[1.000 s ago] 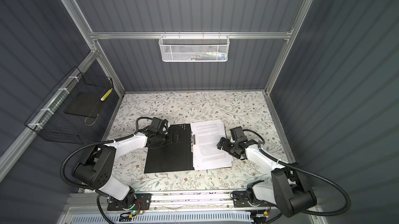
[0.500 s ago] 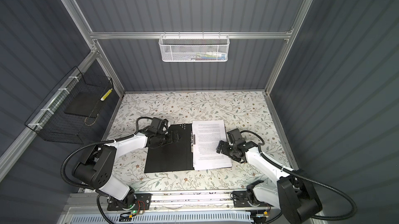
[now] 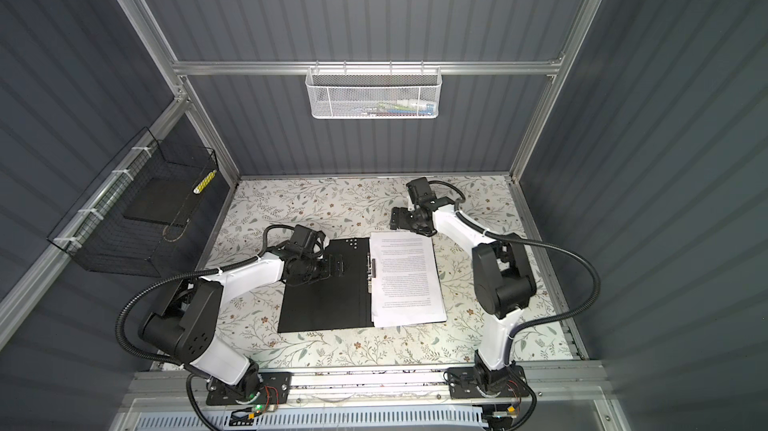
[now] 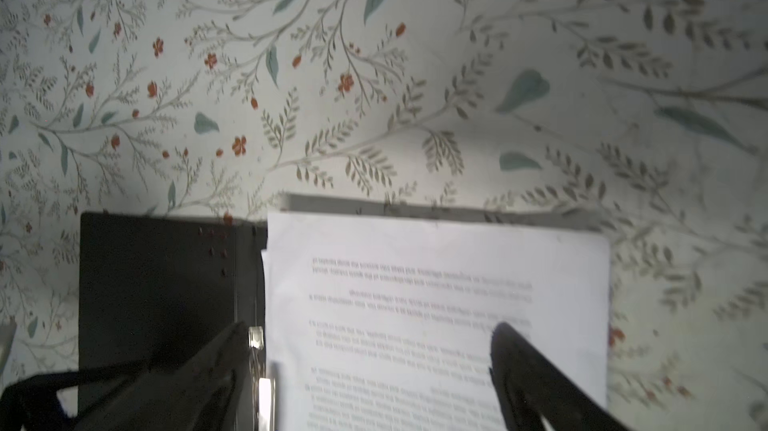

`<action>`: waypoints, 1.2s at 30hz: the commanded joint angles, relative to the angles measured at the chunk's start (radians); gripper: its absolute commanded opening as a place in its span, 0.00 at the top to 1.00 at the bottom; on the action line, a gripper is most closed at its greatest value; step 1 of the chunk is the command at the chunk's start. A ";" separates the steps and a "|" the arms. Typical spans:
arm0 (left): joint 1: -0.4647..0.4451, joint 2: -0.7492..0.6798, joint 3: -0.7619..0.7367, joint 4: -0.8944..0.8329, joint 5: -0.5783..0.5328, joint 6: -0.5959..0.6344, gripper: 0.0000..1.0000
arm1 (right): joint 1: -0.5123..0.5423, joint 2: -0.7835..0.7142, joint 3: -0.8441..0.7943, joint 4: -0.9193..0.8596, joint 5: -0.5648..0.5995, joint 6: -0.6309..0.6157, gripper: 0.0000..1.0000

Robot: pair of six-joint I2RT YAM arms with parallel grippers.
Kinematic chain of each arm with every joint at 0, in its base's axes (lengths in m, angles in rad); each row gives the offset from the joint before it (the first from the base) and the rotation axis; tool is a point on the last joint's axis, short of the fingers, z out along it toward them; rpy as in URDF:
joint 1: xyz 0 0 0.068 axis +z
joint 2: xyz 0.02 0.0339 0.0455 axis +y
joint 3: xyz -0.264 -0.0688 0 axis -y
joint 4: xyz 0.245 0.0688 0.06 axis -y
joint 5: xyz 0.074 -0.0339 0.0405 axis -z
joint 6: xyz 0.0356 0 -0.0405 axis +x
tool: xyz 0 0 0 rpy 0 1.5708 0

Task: Put the files into the folder
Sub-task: 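Move the right gripper over the folder toward the metal clip lever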

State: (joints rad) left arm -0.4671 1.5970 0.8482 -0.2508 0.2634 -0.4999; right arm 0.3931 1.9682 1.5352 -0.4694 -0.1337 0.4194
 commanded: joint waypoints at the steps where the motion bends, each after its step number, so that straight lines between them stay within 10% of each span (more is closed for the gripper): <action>1: -0.007 0.019 -0.030 -0.076 0.006 0.007 0.00 | -0.008 0.140 0.166 -0.135 0.010 -0.020 0.15; 7: -0.007 0.009 -0.039 -0.067 0.004 -0.004 0.00 | -0.011 0.306 0.344 -0.212 -0.056 -0.008 0.16; 36: -0.007 0.046 -0.054 -0.021 0.020 -0.015 0.00 | 0.013 0.299 0.244 -0.150 -0.157 0.050 0.15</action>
State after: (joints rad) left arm -0.4679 1.5951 0.8345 -0.2192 0.2672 -0.5014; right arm 0.4011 2.2826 1.8023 -0.5922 -0.2844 0.4522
